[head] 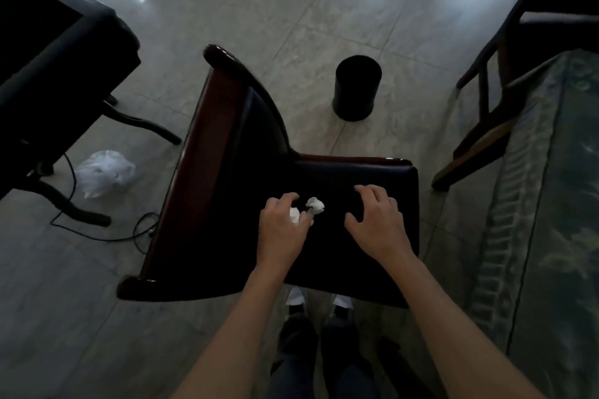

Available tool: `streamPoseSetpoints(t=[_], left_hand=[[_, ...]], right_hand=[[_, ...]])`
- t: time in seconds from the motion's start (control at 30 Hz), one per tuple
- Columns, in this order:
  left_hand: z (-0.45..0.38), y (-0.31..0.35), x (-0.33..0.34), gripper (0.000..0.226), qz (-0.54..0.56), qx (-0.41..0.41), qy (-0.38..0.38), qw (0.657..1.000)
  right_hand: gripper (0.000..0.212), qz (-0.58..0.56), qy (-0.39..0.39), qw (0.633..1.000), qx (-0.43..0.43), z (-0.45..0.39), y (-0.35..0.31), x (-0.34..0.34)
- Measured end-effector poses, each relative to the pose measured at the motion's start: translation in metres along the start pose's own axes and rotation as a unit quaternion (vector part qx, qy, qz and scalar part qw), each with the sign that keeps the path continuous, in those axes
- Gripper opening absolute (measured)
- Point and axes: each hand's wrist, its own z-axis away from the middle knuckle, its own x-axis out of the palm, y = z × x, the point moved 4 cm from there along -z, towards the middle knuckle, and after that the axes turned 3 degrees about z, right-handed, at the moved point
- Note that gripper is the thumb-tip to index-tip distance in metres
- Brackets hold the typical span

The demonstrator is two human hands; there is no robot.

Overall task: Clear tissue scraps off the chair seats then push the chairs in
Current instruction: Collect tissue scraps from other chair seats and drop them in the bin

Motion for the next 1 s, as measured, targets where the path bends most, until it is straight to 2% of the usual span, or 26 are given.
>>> streamPoseSetpoints(t=[0.23,0.53,0.8,1.0], left_hand=[[-0.019,-0.085,0.076,0.037,0.034,-0.086,0.013,0.996],[-0.032,-0.165,0.162,0.04,0.066,-0.136,0.031,0.988],[-0.052,-0.201,0.183,0.041,0.076,-0.157,0.05,0.983],[-0.065,-0.207,0.186,0.041,0.093,-0.158,0.046,0.982]], right_hand=[[0.063,-0.034,-0.041,0.998,0.025,-0.033,0.027,0.107],[0.059,-0.055,-0.071,0.996,0.016,-0.062,0.053,0.231],[0.051,-0.095,-0.018,0.995,0.009,-0.112,0.062,0.263],[0.064,0.013,-0.072,0.996,-0.057,-0.147,0.055,0.27]])
